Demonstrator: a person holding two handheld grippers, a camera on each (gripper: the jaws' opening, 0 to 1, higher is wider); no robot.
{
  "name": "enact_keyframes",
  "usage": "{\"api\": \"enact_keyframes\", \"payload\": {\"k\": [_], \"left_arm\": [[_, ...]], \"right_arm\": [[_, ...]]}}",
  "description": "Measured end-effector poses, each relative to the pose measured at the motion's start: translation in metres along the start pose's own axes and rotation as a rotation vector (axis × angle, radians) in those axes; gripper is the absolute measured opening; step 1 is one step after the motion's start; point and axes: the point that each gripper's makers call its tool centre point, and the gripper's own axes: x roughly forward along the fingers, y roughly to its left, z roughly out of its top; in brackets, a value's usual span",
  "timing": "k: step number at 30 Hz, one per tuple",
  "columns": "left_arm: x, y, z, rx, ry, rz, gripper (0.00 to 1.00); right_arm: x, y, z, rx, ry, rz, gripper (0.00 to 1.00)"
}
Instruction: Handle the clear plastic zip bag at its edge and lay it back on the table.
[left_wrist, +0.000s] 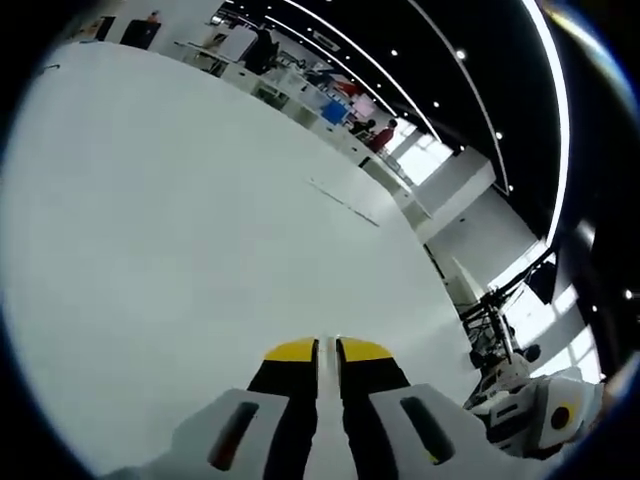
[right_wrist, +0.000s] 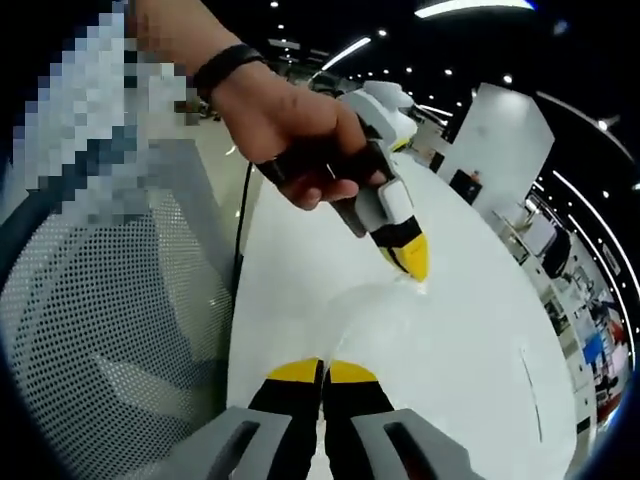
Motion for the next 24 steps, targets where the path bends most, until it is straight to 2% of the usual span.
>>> {"api": "enact_keyframes", "payload": {"k": [3,5,6,12,15,16,19,24], "left_arm": [[0.001,0.001,0.001,-0.013,0.002,-0.01,0.1],[0.0,0.0,0.001,-0.013,0.006,-0.007,0.05],[0.0,0.0,0.001,-0.012,0.005,-0.008,0.0],[-0.004,-0.003,0.0,-0.025,0.003,-0.003,0.0],[-0.006,-0.003,0.0,-0.03,0.004,0.0,0.0],[-0.007,-0.004,-0.001,-0.028,0.008,-0.001,0.0],[-0.011,-0.004,-0.004,-0.027,0.016,-0.004,0.0],[-0.013,-0.001,-0.004,-0.051,0.015,-0.005,0.0]], "right_arm": [[0.0,-0.001,0.001,-0.014,-0.002,-0.002,0.0],[0.0,-0.002,-0.001,-0.013,0.002,-0.002,0.0],[0.0,-0.002,-0.001,-0.011,0.003,-0.002,0.0],[0.001,-0.004,-0.005,0.0,0.014,-0.007,0.0],[0.003,-0.015,-0.021,0.044,0.061,-0.043,0.0],[0.003,-0.02,-0.028,0.089,0.075,-0.057,0.0],[0.003,-0.031,-0.037,0.186,0.063,-0.079,0.0],[0.002,-0.047,-0.048,0.211,0.087,-0.096,0.0]]}}
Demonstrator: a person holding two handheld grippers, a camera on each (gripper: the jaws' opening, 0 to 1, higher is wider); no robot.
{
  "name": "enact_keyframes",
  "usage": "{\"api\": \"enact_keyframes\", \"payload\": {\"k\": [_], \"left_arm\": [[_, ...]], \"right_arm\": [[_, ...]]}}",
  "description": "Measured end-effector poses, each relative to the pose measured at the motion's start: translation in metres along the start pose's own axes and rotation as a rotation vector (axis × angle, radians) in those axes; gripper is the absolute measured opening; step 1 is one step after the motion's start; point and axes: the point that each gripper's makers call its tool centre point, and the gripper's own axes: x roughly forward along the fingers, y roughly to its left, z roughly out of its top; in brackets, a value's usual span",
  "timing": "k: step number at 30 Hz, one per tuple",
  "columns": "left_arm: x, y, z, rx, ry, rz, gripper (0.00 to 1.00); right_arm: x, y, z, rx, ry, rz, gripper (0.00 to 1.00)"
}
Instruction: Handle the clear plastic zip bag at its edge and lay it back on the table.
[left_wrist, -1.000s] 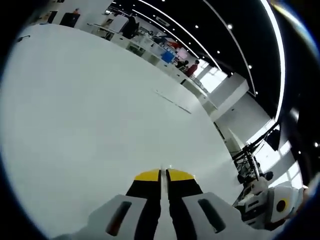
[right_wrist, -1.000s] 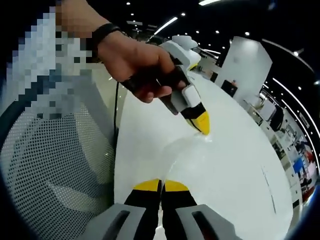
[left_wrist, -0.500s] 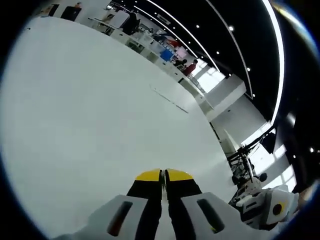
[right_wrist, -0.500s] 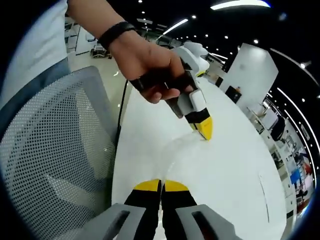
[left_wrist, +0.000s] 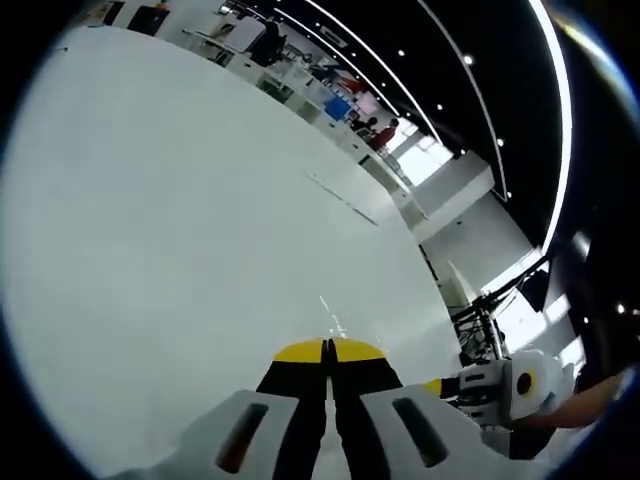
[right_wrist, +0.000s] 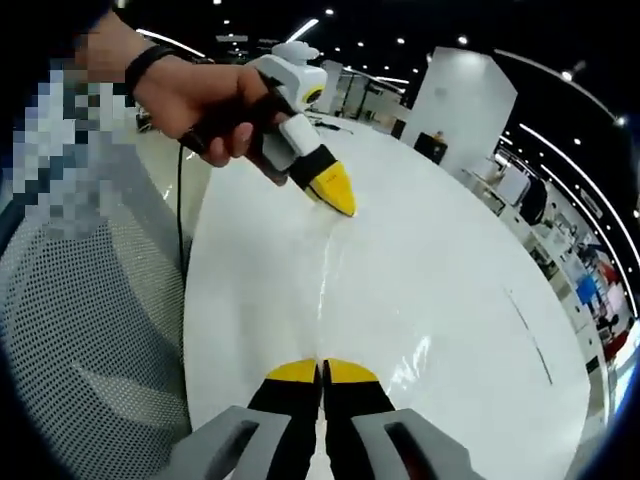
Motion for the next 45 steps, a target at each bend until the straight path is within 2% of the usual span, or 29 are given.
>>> {"api": "enact_keyframes", "payload": {"k": [13,23,27,32,35,39,44,45], "left_arm": [[-0.005,0.001,-0.015,-0.025,0.026,-0.002,0.0],[-0.011,-0.008,-0.03,-0.027,0.049,-0.023,0.0],[-0.009,-0.002,-0.032,-0.031,0.029,-0.006,0.0],[-0.008,0.002,-0.029,-0.054,0.006,0.034,0.0],[-0.008,0.002,-0.029,-0.059,0.001,0.046,0.0],[-0.006,0.0,-0.028,-0.057,0.001,0.056,0.0],[0.0,-0.001,-0.027,-0.047,0.017,0.065,0.0],[0.002,0.0,-0.026,-0.046,0.019,0.067,0.0]], "right_arm": [[0.006,-0.024,-0.013,0.03,0.053,-0.027,0.0],[0.008,-0.043,-0.018,0.054,0.088,-0.065,0.0],[0.008,-0.054,-0.016,0.072,0.091,-0.085,0.02],[0.01,-0.058,-0.013,0.115,0.07,-0.062,0.08],[0.008,-0.06,-0.012,0.123,0.049,-0.054,0.2],[0.006,-0.054,-0.012,0.127,0.033,-0.033,0.26],[0.002,-0.047,0.008,0.132,-0.032,-0.036,0.27],[0.002,-0.04,0.018,0.127,-0.053,-0.028,0.27]]}}
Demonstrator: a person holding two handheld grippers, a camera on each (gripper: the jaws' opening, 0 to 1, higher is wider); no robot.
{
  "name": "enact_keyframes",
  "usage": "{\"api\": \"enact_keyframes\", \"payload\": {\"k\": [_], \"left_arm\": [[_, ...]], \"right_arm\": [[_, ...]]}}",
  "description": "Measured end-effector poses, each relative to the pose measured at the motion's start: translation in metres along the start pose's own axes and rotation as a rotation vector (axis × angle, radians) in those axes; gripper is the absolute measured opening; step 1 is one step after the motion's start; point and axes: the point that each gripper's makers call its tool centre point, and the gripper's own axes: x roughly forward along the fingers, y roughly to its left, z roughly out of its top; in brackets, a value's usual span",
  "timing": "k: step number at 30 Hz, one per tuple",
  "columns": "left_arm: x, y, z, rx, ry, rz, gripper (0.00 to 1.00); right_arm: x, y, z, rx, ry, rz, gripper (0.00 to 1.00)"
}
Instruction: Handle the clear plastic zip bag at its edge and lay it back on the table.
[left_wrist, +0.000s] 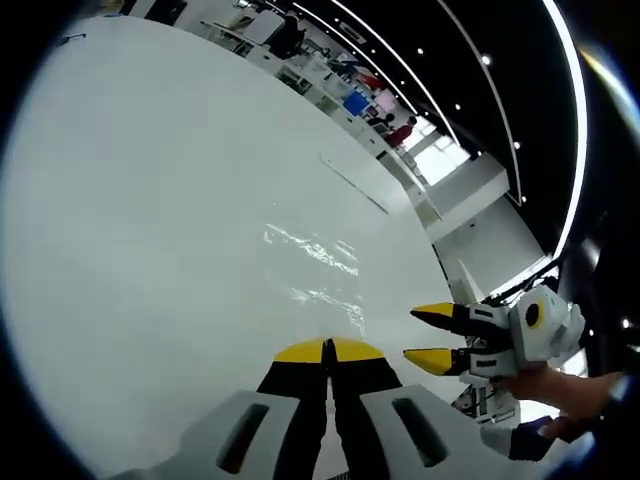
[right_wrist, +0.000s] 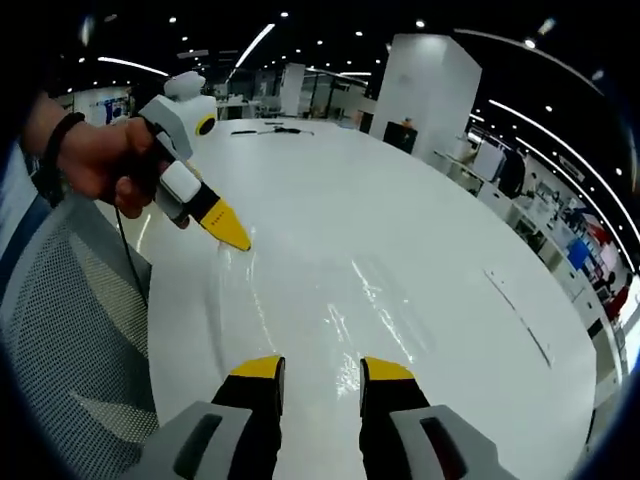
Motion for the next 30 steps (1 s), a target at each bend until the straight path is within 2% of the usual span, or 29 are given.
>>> {"api": "enact_keyframes", "payload": {"k": [4,7,10,13,17,24,30], "left_arm": [[0.003,-0.001,0.001,-0.003,0.01,0.002,0.0],[0.003,0.0,0.002,0.003,0.009,0.003,0.0],[0.003,0.003,0.005,-0.017,-0.003,0.003,0.0],[0.002,0.0,0.005,-0.027,-0.006,0.002,0.0],[0.003,-0.001,0.006,-0.035,-0.01,-0.003,0.0],[0.005,-0.003,0.007,-0.049,-0.016,-0.014,0.0],[0.003,-0.013,0.006,-0.054,-0.015,-0.026,0.0]], "right_arm": [[0.005,0.026,0.021,-0.05,-0.028,0.036,0.27],[0.012,0.04,0.025,-0.058,-0.025,0.054,0.29],[0.019,0.046,0.03,-0.025,-0.038,0.034,0.34],[0.026,0.055,0.033,-0.042,-0.035,0.034,0.35],[0.034,0.059,0.031,-0.055,-0.015,0.022,0.34],[0.042,0.069,0.024,-0.183,0.031,-0.006,0.31],[0.045,0.066,0.021,-0.197,0.051,-0.025,0.23]]}}
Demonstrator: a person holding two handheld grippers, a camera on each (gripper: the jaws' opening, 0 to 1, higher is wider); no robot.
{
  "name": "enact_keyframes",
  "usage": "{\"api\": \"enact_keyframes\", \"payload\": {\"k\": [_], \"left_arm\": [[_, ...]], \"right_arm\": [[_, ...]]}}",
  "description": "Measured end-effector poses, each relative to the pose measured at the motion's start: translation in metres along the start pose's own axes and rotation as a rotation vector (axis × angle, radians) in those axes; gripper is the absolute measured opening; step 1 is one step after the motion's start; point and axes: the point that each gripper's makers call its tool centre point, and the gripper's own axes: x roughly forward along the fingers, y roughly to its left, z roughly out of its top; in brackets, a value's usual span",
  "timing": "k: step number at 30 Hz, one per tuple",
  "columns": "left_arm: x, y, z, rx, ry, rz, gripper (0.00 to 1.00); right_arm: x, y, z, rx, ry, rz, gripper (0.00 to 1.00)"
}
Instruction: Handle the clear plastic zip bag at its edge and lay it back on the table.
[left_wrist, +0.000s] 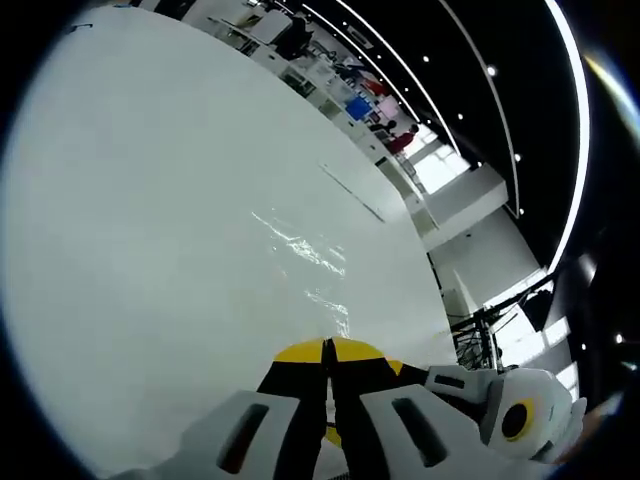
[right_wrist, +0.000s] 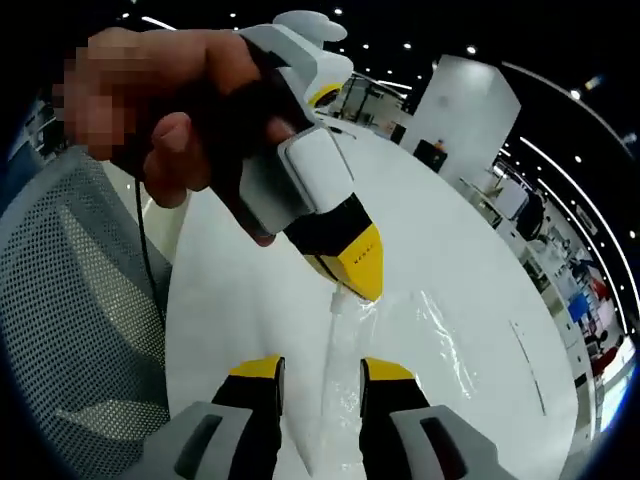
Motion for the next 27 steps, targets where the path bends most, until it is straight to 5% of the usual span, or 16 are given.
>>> {"api": "enact_keyframes", "payload": {"k": [13,21,27], "left_arm": [[0.001,0.0,-0.001,-0.043,-0.003,-0.012,0.0],[0.002,0.005,-0.008,-0.049,0.012,-0.009,0.0],[0.001,0.008,-0.011,0.056,0.036,0.011,0.0]], "right_arm": [[-0.007,-0.011,-0.001,-0.131,0.013,-0.069,0.02],[-0.011,-0.009,-0.003,-0.19,0.018,-0.067,0.0],[-0.01,-0.007,-0.004,-0.184,0.021,-0.052,0.0]]}}
